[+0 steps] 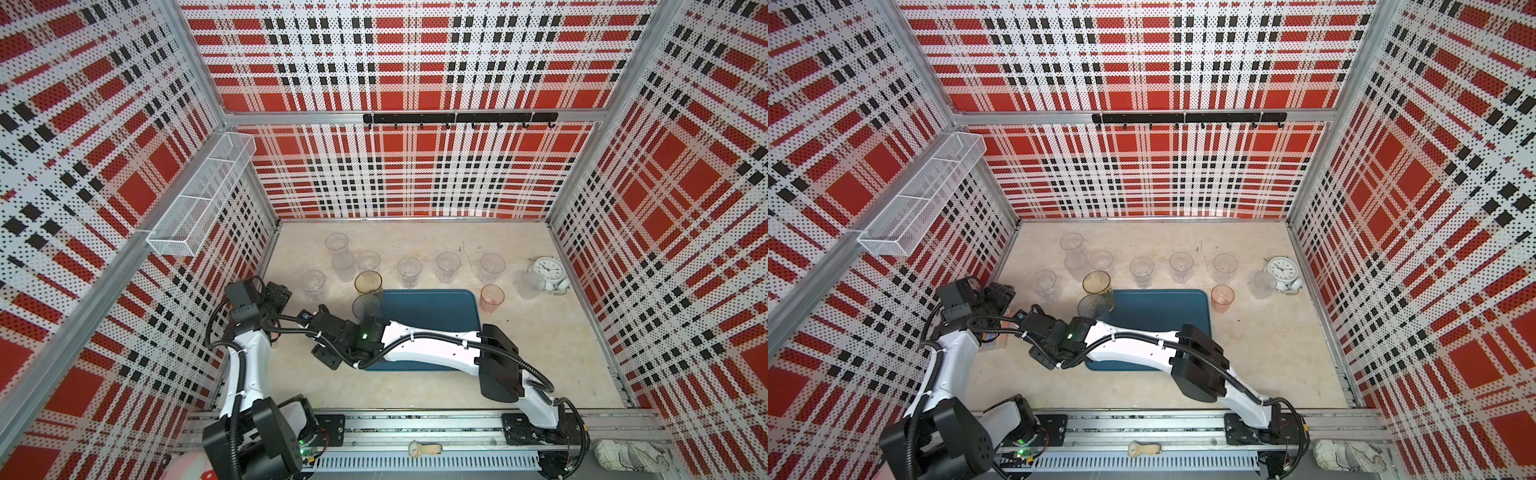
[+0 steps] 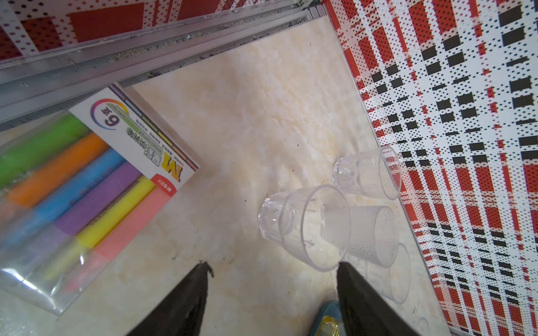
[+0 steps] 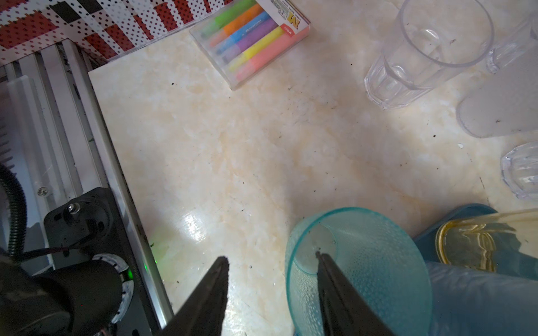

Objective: Place the glasses into the tray
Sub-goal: Pick up the glass from the middle-left of the table.

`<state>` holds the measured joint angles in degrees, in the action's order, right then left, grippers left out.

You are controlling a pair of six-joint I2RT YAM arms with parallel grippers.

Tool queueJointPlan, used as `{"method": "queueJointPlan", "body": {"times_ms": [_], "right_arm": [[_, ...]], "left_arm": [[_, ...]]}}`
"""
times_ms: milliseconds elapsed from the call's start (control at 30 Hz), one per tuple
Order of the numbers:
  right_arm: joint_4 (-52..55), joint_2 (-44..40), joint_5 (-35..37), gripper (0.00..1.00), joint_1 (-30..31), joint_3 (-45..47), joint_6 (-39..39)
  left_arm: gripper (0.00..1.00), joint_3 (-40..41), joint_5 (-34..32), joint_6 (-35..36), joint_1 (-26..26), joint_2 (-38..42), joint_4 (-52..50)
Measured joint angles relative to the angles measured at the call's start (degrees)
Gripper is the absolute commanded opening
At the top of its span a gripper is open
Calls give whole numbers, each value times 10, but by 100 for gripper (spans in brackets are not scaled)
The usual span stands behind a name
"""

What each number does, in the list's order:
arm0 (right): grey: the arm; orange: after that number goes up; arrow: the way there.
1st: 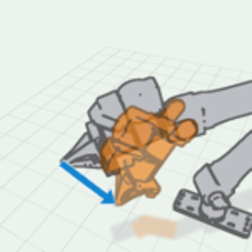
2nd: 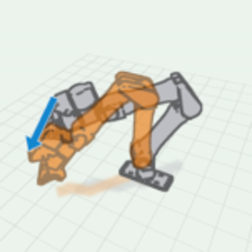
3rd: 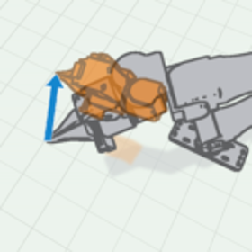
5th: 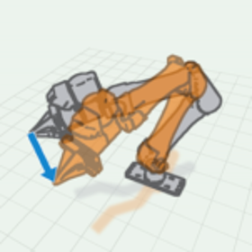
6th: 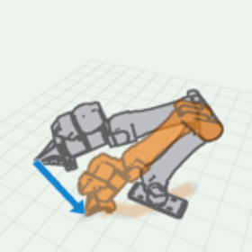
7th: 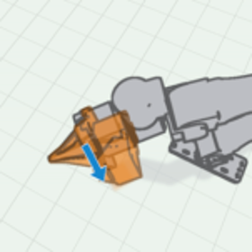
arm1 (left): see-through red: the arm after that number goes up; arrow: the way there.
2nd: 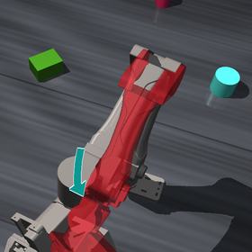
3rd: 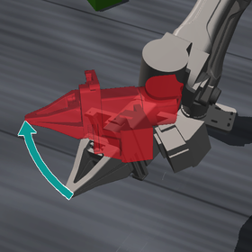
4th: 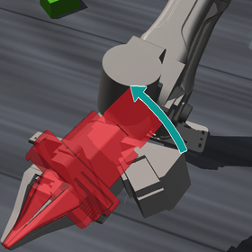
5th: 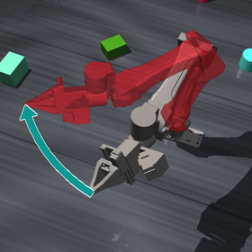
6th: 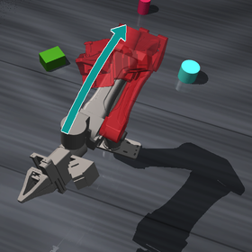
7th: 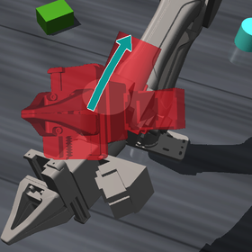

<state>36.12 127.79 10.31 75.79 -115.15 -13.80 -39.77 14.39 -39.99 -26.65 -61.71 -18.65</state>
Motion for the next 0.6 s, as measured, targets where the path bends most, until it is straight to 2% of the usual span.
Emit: {"method": "queueJointPlan", "body": {"times_ms": [300,600], "right_arm": [[-4,24,13,45,0,3,-3],[-9,41,28,21,-1,-6,-3]], "left_arm": [[73,5,9,-8,-1,5,3],[73,17,31,-31,-7,14,19]]}}
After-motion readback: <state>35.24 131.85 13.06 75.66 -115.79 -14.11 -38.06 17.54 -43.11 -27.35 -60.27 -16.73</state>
